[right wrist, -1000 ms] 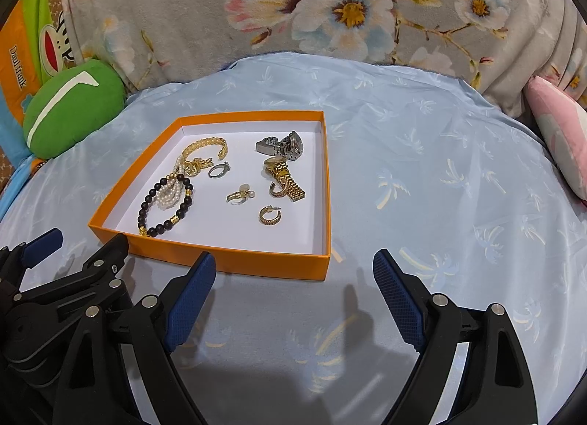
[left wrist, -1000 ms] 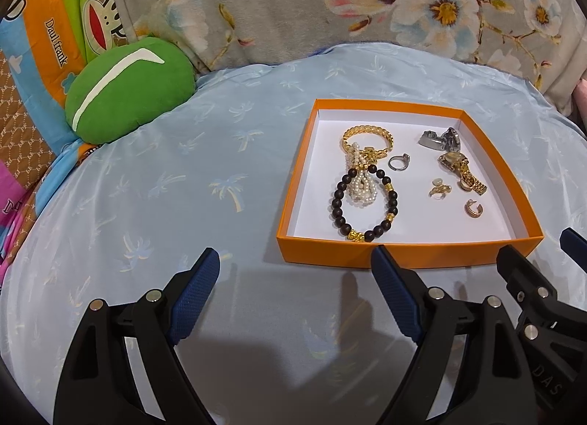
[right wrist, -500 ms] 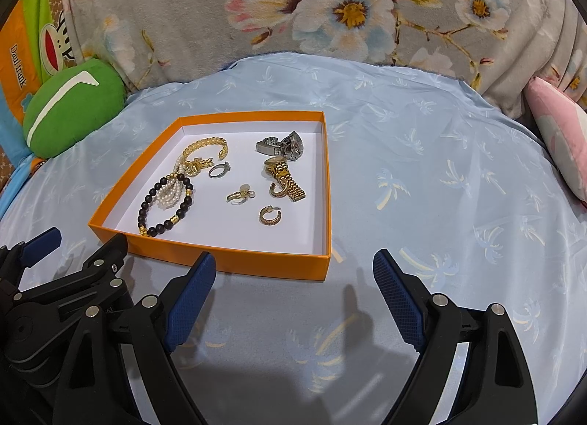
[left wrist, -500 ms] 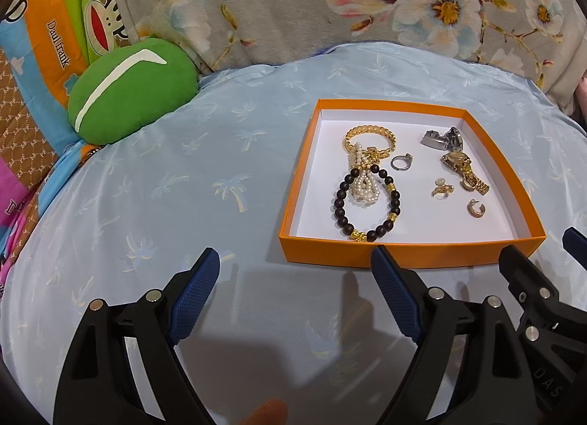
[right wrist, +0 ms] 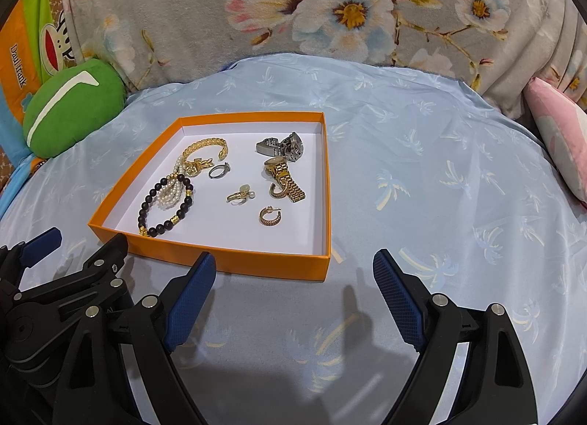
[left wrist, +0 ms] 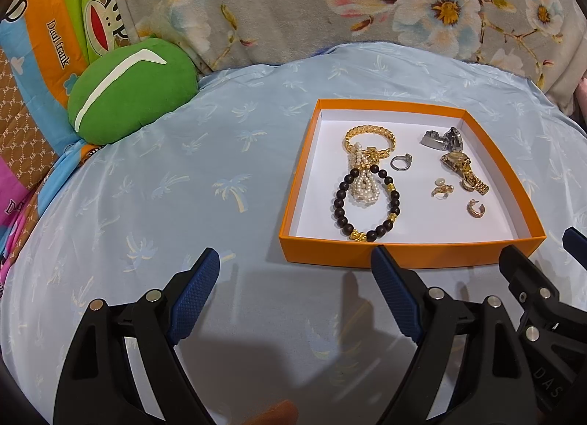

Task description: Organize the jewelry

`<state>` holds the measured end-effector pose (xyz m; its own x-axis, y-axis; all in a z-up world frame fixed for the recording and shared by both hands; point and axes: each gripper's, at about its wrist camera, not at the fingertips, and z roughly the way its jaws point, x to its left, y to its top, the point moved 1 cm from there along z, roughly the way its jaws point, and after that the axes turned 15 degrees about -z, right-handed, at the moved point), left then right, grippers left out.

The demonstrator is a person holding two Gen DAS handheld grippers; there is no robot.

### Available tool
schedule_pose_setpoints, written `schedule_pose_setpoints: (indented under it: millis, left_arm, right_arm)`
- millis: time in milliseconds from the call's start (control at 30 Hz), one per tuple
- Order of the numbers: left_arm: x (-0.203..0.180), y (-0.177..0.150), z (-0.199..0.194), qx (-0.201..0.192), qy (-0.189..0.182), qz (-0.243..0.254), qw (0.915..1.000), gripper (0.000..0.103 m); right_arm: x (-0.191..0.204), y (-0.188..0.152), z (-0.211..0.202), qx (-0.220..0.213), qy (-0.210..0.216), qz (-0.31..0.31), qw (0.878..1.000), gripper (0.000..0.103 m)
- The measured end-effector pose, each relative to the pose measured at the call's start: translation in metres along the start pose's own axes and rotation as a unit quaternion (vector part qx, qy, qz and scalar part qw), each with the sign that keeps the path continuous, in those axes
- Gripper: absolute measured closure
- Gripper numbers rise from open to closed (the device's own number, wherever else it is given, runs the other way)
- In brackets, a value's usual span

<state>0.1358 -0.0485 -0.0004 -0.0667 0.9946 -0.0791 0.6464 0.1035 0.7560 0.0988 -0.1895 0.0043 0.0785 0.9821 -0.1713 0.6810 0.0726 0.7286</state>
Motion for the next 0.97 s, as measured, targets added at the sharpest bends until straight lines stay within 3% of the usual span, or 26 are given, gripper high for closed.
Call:
schedule_pose_setpoints:
  millis: [967]
  left_arm:
    - [0.0010,0.0005,-0.0018,-0.001,0.001,0.001,1.0000,0.021]
  right_arm:
    - [-0.0001,0.0004,-0.0003,0.000,0.000,0.000,1.000,0.017]
